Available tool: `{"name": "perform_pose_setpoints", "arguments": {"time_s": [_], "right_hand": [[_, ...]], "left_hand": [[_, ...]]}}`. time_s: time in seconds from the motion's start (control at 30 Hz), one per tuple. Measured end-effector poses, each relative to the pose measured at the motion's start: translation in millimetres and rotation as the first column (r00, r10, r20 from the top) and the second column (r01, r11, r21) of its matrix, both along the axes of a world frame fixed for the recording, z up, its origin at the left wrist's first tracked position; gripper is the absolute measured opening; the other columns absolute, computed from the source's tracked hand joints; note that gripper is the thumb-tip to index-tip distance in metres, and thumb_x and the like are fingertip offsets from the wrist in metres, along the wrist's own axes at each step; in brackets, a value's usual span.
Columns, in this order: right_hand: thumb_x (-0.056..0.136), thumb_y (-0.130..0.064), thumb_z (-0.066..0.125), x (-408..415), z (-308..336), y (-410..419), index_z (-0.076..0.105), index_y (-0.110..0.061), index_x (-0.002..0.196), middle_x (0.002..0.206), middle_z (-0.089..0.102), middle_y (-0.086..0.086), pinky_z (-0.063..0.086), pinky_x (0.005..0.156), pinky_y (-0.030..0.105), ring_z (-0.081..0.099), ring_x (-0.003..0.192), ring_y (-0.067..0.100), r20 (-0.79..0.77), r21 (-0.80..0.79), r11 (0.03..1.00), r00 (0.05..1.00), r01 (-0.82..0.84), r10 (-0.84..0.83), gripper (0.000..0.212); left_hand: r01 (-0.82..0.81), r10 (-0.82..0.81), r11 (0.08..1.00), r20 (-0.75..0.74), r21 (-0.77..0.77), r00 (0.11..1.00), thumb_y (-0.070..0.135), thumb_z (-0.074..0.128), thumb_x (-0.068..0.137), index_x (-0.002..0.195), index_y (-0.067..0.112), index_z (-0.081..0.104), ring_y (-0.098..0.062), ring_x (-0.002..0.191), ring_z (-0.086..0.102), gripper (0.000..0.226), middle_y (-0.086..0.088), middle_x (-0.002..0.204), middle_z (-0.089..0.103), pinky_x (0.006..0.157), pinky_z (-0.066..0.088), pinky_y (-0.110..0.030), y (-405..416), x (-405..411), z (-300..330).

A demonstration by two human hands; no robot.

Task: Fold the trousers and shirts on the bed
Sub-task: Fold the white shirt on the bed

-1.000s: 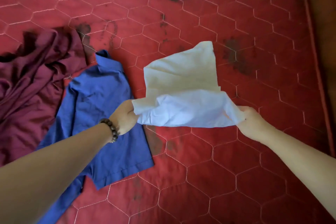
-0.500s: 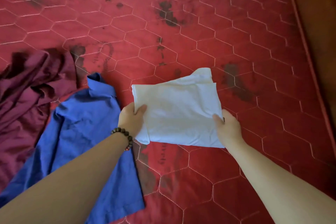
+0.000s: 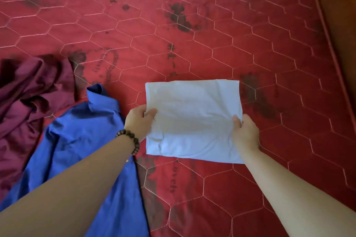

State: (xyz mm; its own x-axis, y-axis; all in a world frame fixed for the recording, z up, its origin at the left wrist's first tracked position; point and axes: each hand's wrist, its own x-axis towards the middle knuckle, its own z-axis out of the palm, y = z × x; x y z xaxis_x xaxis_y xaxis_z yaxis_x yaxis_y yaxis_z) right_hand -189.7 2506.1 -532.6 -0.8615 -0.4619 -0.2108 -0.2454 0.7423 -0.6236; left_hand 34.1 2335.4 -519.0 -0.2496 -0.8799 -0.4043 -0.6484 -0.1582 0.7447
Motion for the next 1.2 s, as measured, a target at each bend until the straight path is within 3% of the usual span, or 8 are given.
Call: {"name": "perform_pose_setpoints", "arguments": {"time_s": [0.2, 0.37, 0.5, 0.67, 0.8, 1.0, 1.1, 1.2], "right_hand": [[0.095, -0.039, 0.051, -5, 5, 3, 0.042, -0.011, 0.064, 0.062, 0.047, 0.0, 0.03, 0.05, 0.03, 0.042, 0.056, 0.015, 0.13, 0.012, 1.0, 0.992, -0.006, 0.004, 0.042], [0.093, -0.039, 0.055, 1, 21, 31, 0.061, -0.012, 0.089, 0.077, 0.06, -0.004, 0.039, 0.065, 0.031, 0.054, 0.071, 0.01, 0.176, -0.048, 0.999, 0.984, 0.021, -0.012, 0.029], [0.089, -0.039, 0.059, 15, 30, 58, 0.063, -0.015, 0.099, 0.081, 0.062, -0.011, 0.039, 0.066, 0.028, 0.057, 0.076, 0.009, 0.169, -0.005, 0.997, 0.983, 0.074, -0.073, 0.026], [0.088, -0.031, 0.064, 33, 23, 69, 0.064, -0.011, 0.097, 0.091, 0.066, 0.0, 0.054, 0.083, 0.049, 0.064, 0.088, 0.024, 0.267, -0.025, 0.993, 0.958, 0.118, -0.107, 0.022], [0.088, -0.017, 0.061, 34, 24, 62, 0.057, -0.01, 0.076, 0.074, 0.058, 0.006, 0.057, 0.073, 0.053, 0.061, 0.073, 0.028, 0.308, -0.117, 0.979, 0.943, 0.167, -0.124, 0.014], [0.091, -0.012, 0.06, 39, 24, 64, 0.056, -0.015, 0.075, 0.075, 0.056, 0.003, 0.056, 0.048, 0.029, 0.06, 0.064, 0.018, 0.382, -0.215, 0.958, 0.919, 0.188, -0.095, 0.017], [0.09, -0.011, 0.062, 39, 24, 63, 0.058, -0.012, 0.084, 0.083, 0.062, 0.005, 0.056, 0.048, 0.027, 0.063, 0.069, 0.021, 0.479, -0.229, 0.947, 0.873, 0.227, -0.094, 0.008], [0.089, -0.012, 0.065, 37, 28, 62, 0.061, -0.009, 0.086, 0.081, 0.064, 0.005, 0.055, 0.052, 0.024, 0.065, 0.066, 0.012, 0.55, -0.267, 0.925, 0.831, 0.269, -0.082, 0.007]], "left_hand": [[-0.159, 0.154, 0.985, 0.082, 0.063, 0.985, 0.038, 0.037, 0.1, 0.064, 0.008, 0.047, -0.022, 0.059, 0.042, 0.048, -0.004, 0.06, 0.044, 0.056, 0.034, -0.03, 0, 1, 2], [-0.208, 0.214, 0.965, 0.017, -0.162, 0.977, 0.035, 0.054, 0.093, 0.082, 0.022, 0.061, -0.002, 0.066, 0.054, 0.018, 0.015, 0.069, 0.06, 0.06, 0.038, -0.02, 34, 38, 20], [-0.093, 0.091, 0.993, -0.026, -0.074, 0.995, 0.039, 0.07, 0.081, 0.072, 0.031, 0.062, -0.004, 0.056, 0.06, 0.014, 0.013, 0.063, 0.064, 0.049, 0.04, -0.008, 75, 51, 28], [-0.068, 0.082, 0.984, -0.082, 0.162, 0.993, 0.027, 0.07, 0.083, 0.085, 0.02, 0.059, -0.026, 0.065, 0.069, 0.013, -0.014, 0.085, 0.068, 0.06, 0.058, -0.046, 92, 41, 26], [-0.15, 0.244, 0.927, -0.25, 0.343, 0.937, 0.012, 0.054, 0.095, 0.092, 0.003, 0.061, -0.022, 0.064, 0.072, 0.011, -0.021, 0.083, 0.069, 0.051, 0.056, -0.028, 80, 39, 32], [-0.165, 0.355, 0.871, -0.363, 0.462, 0.862, 0.009, 0.049, 0.098, 0.104, -0.007, 0.055, -0.029, 0.079, 0.073, 0.019, -0.027, 0.1, 0.067, 0.065, 0.06, -0.031, 80, 53, 36], [-0.124, 0.253, 0.908, -0.288, 0.401, 0.924, 0.018, 0.065, 0.09, 0.113, 0.002, 0.05, -0.028, 0.076, 0.073, 0.031, -0.015, 0.109, 0.064, 0.067, 0.061, -0.04, 78, 53, 35], [-0.16, 0.234, 0.943, -0.239, 0.291, 0.942, 0.022, 0.065, 0.09, 0.094, 0.0, 0.053, -0.026, 0.07, 0.073, 0.026, -0.018, 0.098, 0.064, 0.063, 0.061, -0.038, 73, 49, 33]]}}
